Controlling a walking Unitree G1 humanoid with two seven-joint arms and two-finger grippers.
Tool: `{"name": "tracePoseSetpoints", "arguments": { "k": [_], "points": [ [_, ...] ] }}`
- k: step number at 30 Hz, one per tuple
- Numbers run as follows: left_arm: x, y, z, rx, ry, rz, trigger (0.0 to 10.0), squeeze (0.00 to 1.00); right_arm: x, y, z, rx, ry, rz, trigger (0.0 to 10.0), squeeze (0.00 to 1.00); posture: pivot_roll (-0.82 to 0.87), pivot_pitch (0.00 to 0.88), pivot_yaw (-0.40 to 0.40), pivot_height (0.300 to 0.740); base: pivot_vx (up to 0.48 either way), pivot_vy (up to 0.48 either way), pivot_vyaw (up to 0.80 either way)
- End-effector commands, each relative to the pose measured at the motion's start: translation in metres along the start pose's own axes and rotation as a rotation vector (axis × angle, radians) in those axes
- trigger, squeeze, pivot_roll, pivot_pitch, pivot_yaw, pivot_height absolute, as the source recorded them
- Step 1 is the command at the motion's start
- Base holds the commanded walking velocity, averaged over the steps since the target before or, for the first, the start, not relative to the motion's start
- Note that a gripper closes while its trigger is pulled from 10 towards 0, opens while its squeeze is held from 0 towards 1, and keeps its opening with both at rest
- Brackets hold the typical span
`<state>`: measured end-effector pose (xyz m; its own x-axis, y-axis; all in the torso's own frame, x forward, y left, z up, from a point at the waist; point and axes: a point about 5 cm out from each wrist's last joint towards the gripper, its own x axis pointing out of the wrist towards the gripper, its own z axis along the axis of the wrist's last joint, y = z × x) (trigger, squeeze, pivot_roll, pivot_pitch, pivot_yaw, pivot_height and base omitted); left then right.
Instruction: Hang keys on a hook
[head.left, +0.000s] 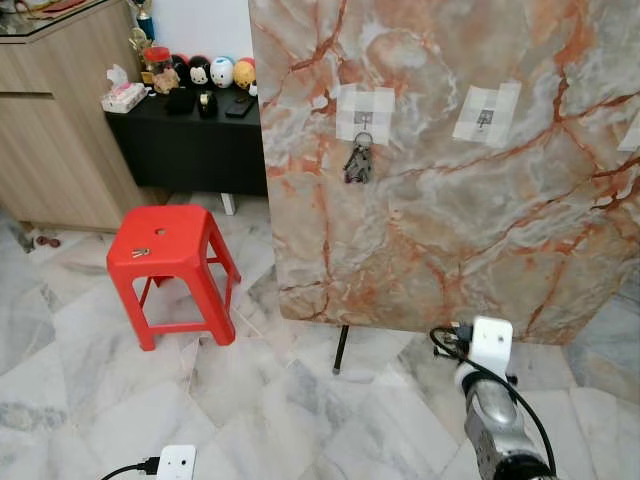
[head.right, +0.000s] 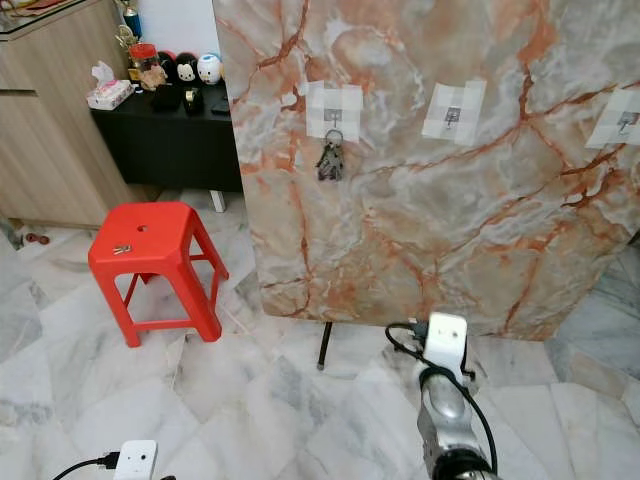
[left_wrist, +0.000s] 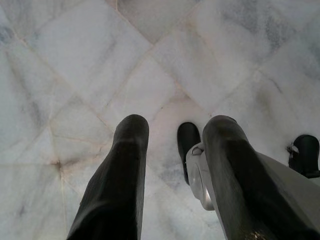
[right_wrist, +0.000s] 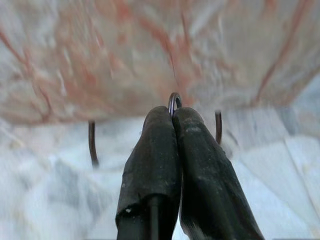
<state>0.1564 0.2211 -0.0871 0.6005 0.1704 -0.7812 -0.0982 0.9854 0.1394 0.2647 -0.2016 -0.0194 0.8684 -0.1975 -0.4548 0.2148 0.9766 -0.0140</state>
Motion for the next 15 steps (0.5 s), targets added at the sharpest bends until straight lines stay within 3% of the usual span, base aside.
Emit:
{"name": "tracePoseSetpoints", "arguments": {
  "k": [1,4,5,6,7,11,15],
  "points": [
    [-0.001,-0.002,-0.002,0.001,0.0,-0.001,10.0,0.0,-0.006,-0.009,-0.019,-0.007,0.085,-0.015,10.0,0.0,-0.07,0.0,-0.016,0.74,0.0,0.0,0.0],
    [0.0,-0.003,-0.001,0.006,-0.003,-0.008,10.0,0.0,-0.013,-0.015,-0.037,-0.018,0.164,-0.02,10.0,0.0,-0.07,0.0,-0.014,0.74,0.0,0.0,0.0],
    [0.0,-0.004,0.0,0.009,-0.006,-0.012,10.0,0.0,-0.022,-0.02,-0.056,0.005,0.257,-0.024,10.0,0.0,-0.07,0.0,-0.014,0.74,0.0,0.0,0.0],
    [0.0,-0.004,0.0,0.009,-0.006,-0.012,10.0,0.0,-0.022,-0.02,-0.056,0.005,0.257,-0.024,10.0,0.0,-0.07,0.0,-0.014,0.74,0.0,0.0,0.0],
    [0.0,-0.004,0.001,0.01,-0.007,-0.011,10.0,0.0,-0.03,-0.024,-0.07,0.066,0.324,-0.044,10.0,0.0,-0.07,0.0,-0.014,0.74,0.0,0.0,0.0],
    [0.0,-0.003,0.001,0.012,-0.008,-0.011,10.0,0.0,-0.041,-0.029,-0.087,0.173,0.383,-0.094,10.0,0.0,-0.06,0.0,-0.01,0.74,0.0,0.0,0.0],
    [0.0,-0.002,0.001,0.017,-0.009,-0.011,10.0,0.0,-0.051,-0.03,-0.1,0.133,0.433,-0.09,10.0,0.0,-0.07,0.0,-0.002,0.74,0.126,0.0,0.0]
  ]
}}
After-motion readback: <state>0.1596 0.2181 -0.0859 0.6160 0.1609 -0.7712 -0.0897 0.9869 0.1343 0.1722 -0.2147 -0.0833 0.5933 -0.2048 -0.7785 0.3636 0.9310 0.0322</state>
